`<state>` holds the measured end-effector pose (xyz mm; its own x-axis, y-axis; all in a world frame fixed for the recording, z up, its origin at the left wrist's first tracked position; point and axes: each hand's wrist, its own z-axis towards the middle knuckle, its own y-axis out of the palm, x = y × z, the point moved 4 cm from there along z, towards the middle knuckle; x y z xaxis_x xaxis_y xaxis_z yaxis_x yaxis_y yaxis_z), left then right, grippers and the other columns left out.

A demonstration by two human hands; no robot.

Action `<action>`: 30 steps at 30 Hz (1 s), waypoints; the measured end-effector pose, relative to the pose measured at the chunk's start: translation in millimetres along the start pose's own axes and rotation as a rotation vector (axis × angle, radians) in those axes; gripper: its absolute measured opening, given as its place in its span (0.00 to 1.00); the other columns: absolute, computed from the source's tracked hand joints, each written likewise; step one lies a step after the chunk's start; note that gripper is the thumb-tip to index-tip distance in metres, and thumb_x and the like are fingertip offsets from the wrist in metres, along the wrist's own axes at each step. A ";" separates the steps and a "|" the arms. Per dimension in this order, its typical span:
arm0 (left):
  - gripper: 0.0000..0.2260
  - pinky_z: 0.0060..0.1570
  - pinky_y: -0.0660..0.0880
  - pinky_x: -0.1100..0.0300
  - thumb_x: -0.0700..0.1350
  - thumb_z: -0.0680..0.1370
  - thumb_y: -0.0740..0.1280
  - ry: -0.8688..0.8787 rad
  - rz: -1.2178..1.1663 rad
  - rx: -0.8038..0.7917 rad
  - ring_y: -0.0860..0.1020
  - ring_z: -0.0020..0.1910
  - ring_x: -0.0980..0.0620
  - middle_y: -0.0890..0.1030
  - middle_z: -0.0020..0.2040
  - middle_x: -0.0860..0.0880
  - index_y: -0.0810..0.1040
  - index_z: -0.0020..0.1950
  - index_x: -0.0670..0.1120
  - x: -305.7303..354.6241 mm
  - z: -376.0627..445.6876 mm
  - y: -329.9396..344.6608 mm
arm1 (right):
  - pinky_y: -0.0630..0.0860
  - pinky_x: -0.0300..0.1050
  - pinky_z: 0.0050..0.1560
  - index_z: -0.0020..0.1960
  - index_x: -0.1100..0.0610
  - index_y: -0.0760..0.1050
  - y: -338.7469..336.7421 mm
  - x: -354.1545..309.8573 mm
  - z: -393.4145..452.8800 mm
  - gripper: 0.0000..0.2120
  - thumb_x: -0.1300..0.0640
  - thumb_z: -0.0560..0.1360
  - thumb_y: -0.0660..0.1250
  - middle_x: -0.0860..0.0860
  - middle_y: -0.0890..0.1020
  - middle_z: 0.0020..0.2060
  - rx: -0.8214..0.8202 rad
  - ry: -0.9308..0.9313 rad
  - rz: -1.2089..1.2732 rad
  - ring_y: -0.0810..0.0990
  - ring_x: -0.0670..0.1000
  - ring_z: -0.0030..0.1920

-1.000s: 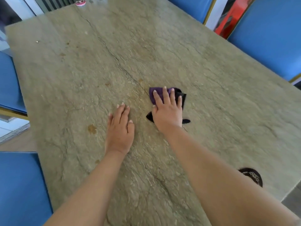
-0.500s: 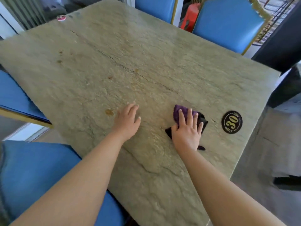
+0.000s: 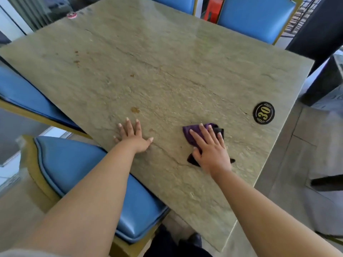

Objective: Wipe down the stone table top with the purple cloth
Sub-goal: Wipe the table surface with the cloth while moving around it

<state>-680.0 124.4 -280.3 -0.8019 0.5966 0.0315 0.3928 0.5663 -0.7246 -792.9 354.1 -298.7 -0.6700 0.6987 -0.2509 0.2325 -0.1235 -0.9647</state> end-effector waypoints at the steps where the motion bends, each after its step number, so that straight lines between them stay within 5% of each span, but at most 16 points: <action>1: 0.39 0.72 0.39 0.35 0.65 0.79 0.50 0.001 0.000 -0.009 0.27 0.73 0.37 0.23 0.73 0.45 0.28 0.75 0.50 1.0 -0.5 -0.9 | 0.41 0.53 0.76 0.76 0.41 0.52 -1.9 8.2 -6.9 0.27 0.46 0.78 0.53 0.47 0.48 0.78 0.031 0.083 0.008 0.42 0.51 0.78; 7: 0.38 0.71 0.39 0.34 0.65 0.79 0.51 0.006 -0.009 -0.010 0.28 0.73 0.38 0.24 0.73 0.45 0.29 0.76 0.50 1.2 -1.6 -0.5 | 0.36 0.59 0.75 0.78 0.47 0.49 7.2 -21.1 -70.0 0.29 0.46 0.78 0.50 0.53 0.45 0.78 0.054 0.317 0.021 0.39 0.58 0.77; 14: 0.39 0.71 0.39 0.35 0.66 0.79 0.51 0.025 0.000 0.022 0.28 0.73 0.39 0.24 0.74 0.46 0.30 0.76 0.51 -2.6 0.8 1.6 | 0.48 0.65 0.74 0.76 0.50 0.59 36.6 -114.0 -66.5 0.29 0.46 0.76 0.50 0.57 0.58 0.76 -0.064 -0.225 -0.069 0.51 0.62 0.76; 19: 0.38 0.71 0.38 0.35 0.66 0.78 0.51 0.030 0.011 0.048 0.28 0.74 0.40 0.25 0.74 0.46 0.31 0.76 0.52 -3.4 -1.5 1.5 | 0.49 0.62 0.75 0.75 0.43 0.60 30.4 -85.6 -93.5 0.27 0.46 0.76 0.53 0.50 0.59 0.76 -0.072 -0.462 -0.076 0.51 0.56 0.77; 26: 0.41 0.72 0.41 0.35 0.66 0.78 0.55 0.015 0.026 0.040 0.30 0.74 0.39 0.26 0.75 0.46 0.31 0.76 0.52 -3.0 0.4 -4.8 | 0.52 0.64 0.74 0.74 0.40 0.59 30.7 -68.5 -110.8 0.26 0.47 0.76 0.56 0.49 0.57 0.77 -0.007 -0.373 -0.048 0.50 0.56 0.77; 30: 0.41 0.74 0.45 0.39 0.63 0.78 0.59 0.019 0.111 0.001 0.35 0.76 0.38 0.29 0.76 0.46 0.33 0.77 0.51 -7.2 -2.1 -18.4 | 0.44 0.63 0.75 0.76 0.42 0.54 31.3 -77.4 -83.0 0.28 0.44 0.77 0.54 0.56 0.48 0.78 0.043 0.068 -0.020 0.42 0.60 0.77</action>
<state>-680.5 110.8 -265.7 -0.7450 0.6661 -0.0357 0.4781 0.4959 -0.7250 -675.2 354.7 -302.9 -0.6245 0.7474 -0.2269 0.1879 -0.1383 -0.9724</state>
